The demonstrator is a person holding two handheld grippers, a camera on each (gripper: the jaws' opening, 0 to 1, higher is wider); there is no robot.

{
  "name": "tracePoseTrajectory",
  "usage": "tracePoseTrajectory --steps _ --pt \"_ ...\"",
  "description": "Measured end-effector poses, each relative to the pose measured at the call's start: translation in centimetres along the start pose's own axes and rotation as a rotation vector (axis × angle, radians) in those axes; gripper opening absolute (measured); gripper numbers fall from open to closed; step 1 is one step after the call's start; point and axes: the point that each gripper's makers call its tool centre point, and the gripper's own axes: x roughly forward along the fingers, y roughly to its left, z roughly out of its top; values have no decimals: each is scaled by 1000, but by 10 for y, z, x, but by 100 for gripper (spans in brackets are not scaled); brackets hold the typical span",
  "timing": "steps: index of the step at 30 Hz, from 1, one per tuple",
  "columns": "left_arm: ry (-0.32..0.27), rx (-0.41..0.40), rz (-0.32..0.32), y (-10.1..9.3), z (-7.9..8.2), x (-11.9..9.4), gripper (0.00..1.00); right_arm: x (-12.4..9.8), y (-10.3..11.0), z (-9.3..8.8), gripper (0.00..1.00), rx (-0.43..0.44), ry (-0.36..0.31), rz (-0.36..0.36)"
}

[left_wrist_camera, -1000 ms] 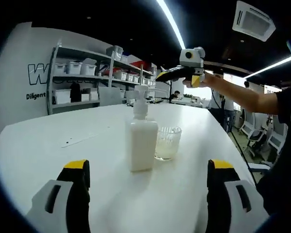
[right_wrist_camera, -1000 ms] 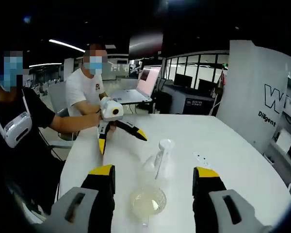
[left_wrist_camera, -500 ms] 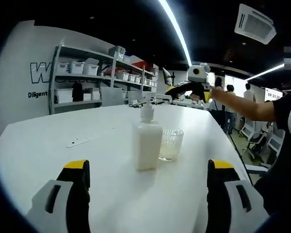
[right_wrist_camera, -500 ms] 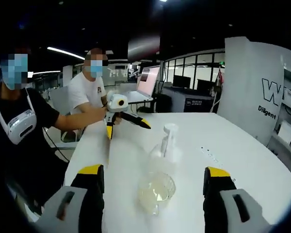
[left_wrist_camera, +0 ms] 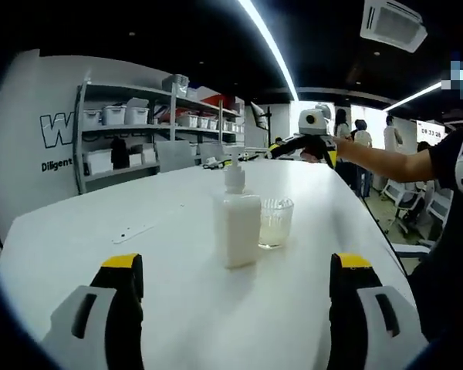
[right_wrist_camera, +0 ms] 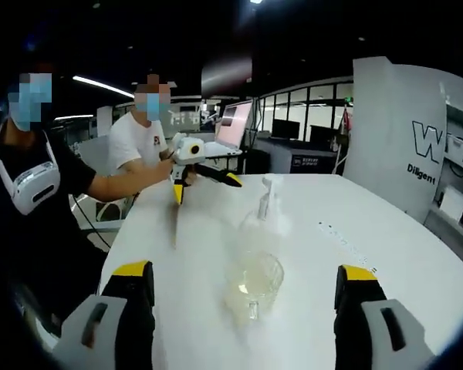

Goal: Hold the bottle steady, press the pump all the way down and release, and repeat the specified number of times to dispense into the cup

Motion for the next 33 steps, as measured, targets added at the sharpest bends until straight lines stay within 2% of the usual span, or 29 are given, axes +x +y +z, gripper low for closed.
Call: tracePoseTrajectory --steps 2,8,11,17,20,33 --pt "-2 -4 0 2 1 0 99 -2 3 -3 99 27 -9 21" --pt "4 23 -9 5 3 -2 99 -7 3 -18 99 44 -21 7" --pt "5 27 -12 10 5 -3 99 -9 7 -25 99 28 -20 7" --pt "11 26 -2 33 5 -4 99 -18 3 -37 100 64 -25 -15" --pt "18 22 -4 38 2 -5 99 -24 0 -43 100 78 -23 -26" --pt "54 14 -11 41 -9 -5 99 -40 1 -66 100 66 7 -62"
